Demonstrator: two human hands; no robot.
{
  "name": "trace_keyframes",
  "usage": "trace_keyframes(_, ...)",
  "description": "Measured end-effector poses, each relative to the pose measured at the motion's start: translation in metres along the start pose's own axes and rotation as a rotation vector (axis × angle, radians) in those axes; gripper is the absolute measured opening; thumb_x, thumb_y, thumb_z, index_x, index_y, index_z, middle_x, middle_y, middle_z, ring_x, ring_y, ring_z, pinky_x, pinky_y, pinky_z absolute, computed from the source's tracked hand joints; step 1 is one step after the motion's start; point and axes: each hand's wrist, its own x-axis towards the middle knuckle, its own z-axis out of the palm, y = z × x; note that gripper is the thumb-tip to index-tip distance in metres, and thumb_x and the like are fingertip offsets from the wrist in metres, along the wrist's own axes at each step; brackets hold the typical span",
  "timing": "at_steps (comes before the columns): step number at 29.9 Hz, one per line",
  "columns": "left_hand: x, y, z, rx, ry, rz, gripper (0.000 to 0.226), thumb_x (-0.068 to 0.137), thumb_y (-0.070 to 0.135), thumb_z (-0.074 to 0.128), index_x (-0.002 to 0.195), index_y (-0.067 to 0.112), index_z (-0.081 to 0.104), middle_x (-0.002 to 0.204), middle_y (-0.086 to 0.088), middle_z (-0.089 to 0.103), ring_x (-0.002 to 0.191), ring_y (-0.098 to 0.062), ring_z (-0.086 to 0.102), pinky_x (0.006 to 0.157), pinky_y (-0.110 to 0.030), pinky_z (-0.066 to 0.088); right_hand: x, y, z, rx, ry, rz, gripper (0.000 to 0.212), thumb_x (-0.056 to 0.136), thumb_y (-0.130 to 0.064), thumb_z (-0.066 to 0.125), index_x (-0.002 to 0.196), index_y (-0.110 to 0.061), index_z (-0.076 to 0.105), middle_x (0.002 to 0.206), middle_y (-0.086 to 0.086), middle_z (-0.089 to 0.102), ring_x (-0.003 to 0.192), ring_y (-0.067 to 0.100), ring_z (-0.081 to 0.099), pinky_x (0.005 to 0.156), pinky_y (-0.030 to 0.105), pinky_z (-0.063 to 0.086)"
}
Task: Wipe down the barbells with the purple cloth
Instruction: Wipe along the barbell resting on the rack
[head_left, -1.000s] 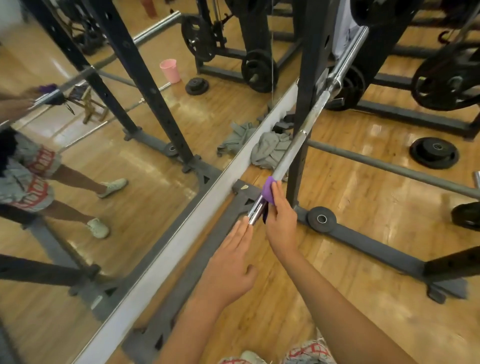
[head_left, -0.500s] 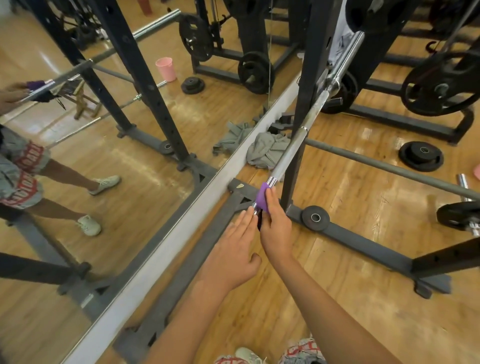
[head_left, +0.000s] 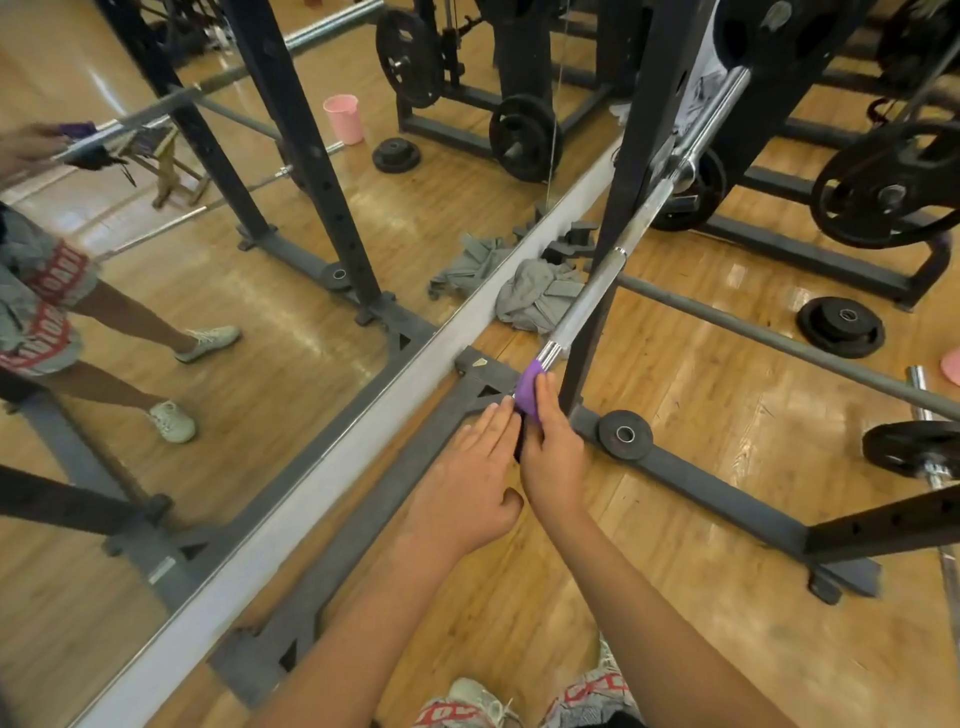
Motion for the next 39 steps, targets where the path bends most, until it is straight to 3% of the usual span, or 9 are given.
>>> trace_keyframes(3,0.001,0.001,-0.001,0.006,0.015,0.011,0.088,0.088,0.026,0.050,0.162,0.016,0.002,0.167,0.003,-0.010,0.154,-0.009,-0.010,0.121,-0.022,-0.009,0.003,0.001,-0.005,0.009,-0.027,-0.036,0.054,0.105,-0.004,0.046,0.156,-0.020,0.037,0.158,-0.011,0.034,0.118,-0.028,0.037,0.092,-0.005,0.030)
trace_keyframes(7,0.000,0.001,-0.001,0.003,-0.008,-0.015,0.087,0.089,0.024,0.049,0.161,0.015,0.002,0.167,0.002,-0.010,0.154,-0.010,-0.009,0.125,-0.026,-0.003,0.040,-0.004,-0.016,-0.043,-0.030,-0.050,0.055,0.103,0.002,0.043,0.155,-0.015,0.038,0.161,0.000,0.035,0.145,0.013,0.036,0.118,0.024,0.031)
trace_keyframes(12,-0.003,0.003,0.000,0.003,-0.018,-0.055,0.084,0.093,0.024,0.046,0.162,0.018,-0.001,0.167,0.006,-0.013,0.154,-0.008,-0.011,0.126,-0.031,0.001,0.083,0.001,-0.028,-0.190,-0.071,-0.078,0.057,0.103,0.001,0.042,0.156,-0.018,0.036,0.161,0.003,0.036,0.145,0.024,0.039,0.119,0.043,0.033)
trace_keyframes(15,-0.011,0.009,0.005,0.010,0.010,-0.176,0.079,0.094,0.026,0.043,0.162,0.016,0.002,0.168,0.004,-0.007,0.155,-0.010,-0.003,0.127,-0.036,0.008,0.062,0.007,-0.029,-0.247,-0.118,-0.161,0.065,0.100,0.008,0.042,0.158,-0.018,0.029,0.165,-0.002,0.025,0.150,0.015,0.027,0.123,0.035,0.027)
trace_keyframes(19,-0.034,0.022,0.022,0.052,0.141,-0.340,0.076,0.083,0.032,0.040,0.156,0.011,0.033,0.164,-0.004,0.025,0.149,-0.017,0.033,0.118,-0.042,0.033,0.018,0.014,-0.029,-0.309,-0.278,-0.296,0.072,0.098,0.010,0.044,0.160,-0.018,0.023,0.160,-0.017,0.009,0.151,0.003,0.009,0.116,0.010,0.011)
trace_keyframes(26,-0.045,0.055,0.043,0.114,0.272,-0.543,0.085,0.078,0.026,0.062,0.157,0.013,0.033,0.166,0.000,0.024,0.151,-0.016,0.027,0.119,-0.045,0.022,0.064,-0.008,-0.074,-0.238,-0.387,-0.235,0.049,0.102,-0.001,0.047,0.149,-0.016,0.048,0.140,0.004,0.059,0.126,0.021,0.056,0.105,0.023,0.039)
trace_keyframes(30,-0.037,0.066,0.048,0.138,0.305,-0.633,0.080,0.081,0.025,0.062,0.155,0.013,0.037,0.166,-0.001,0.026,0.150,-0.018,0.029,0.119,-0.049,0.020,0.099,-0.027,-0.090,-0.291,-0.328,-0.381,0.052,0.100,0.005,0.048,0.148,-0.014,0.050,0.150,0.001,0.051,0.140,0.015,0.044,0.113,0.013,0.023)
trace_keyframes(35,-0.031,0.071,0.055,0.142,0.400,-0.673,0.073,0.082,0.022,0.060,0.152,0.013,0.042,0.162,-0.001,0.034,0.147,-0.019,0.035,0.119,-0.050,0.019,0.123,-0.006,-0.067,-0.555,-0.603,-0.613,0.059,0.092,0.017,0.045,0.147,-0.005,0.049,0.156,0.011,0.043,0.150,0.026,0.030,0.121,0.034,0.027)
trace_keyframes(39,-0.026,0.070,0.064,0.164,0.549,-0.677,0.068,0.082,0.017,0.065,0.148,0.013,0.049,0.158,0.000,0.042,0.145,-0.019,0.040,0.119,-0.050,0.023,0.116,0.013,-0.055,-0.568,-0.604,-0.698,0.060,0.091,0.015,0.049,0.147,-0.008,0.048,0.155,0.009,0.044,0.151,0.025,0.027,0.124,0.035,0.021)
